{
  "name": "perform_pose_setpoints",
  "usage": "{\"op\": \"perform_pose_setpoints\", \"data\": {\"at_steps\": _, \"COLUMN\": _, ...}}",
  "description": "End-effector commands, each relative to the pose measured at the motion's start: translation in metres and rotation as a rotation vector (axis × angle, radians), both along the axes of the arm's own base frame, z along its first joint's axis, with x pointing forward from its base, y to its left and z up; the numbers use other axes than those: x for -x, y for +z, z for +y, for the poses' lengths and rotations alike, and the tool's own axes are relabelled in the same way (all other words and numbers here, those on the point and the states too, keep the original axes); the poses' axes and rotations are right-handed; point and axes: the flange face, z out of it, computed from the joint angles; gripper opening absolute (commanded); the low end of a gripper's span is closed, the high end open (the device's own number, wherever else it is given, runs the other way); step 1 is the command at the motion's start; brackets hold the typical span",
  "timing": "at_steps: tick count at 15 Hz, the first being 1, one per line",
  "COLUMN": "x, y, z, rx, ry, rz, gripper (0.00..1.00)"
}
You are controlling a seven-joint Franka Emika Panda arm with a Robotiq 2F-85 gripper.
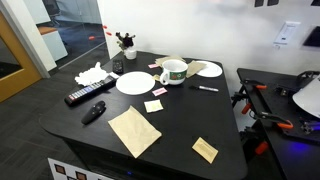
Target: Pick up the pen and put it in the cup
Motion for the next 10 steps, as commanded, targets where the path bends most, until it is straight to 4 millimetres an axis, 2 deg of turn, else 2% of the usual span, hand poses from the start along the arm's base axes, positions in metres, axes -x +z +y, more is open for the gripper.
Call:
{"op": "perform_pose_setpoints", "data": {"at_steps": 1, "x": 0.015, "y": -0.015, "z": 0.002, "rx": 0.029, "ry": -0.004, "rz": -0.055, "gripper": 1.0}}
{"op": "perform_pose_setpoints", "data": {"at_steps": 10, "x": 0.016, "y": -0.072, "z": -0.002, "rx": 0.023, "ry": -0.007, "rz": -0.137, "gripper": 1.0}}
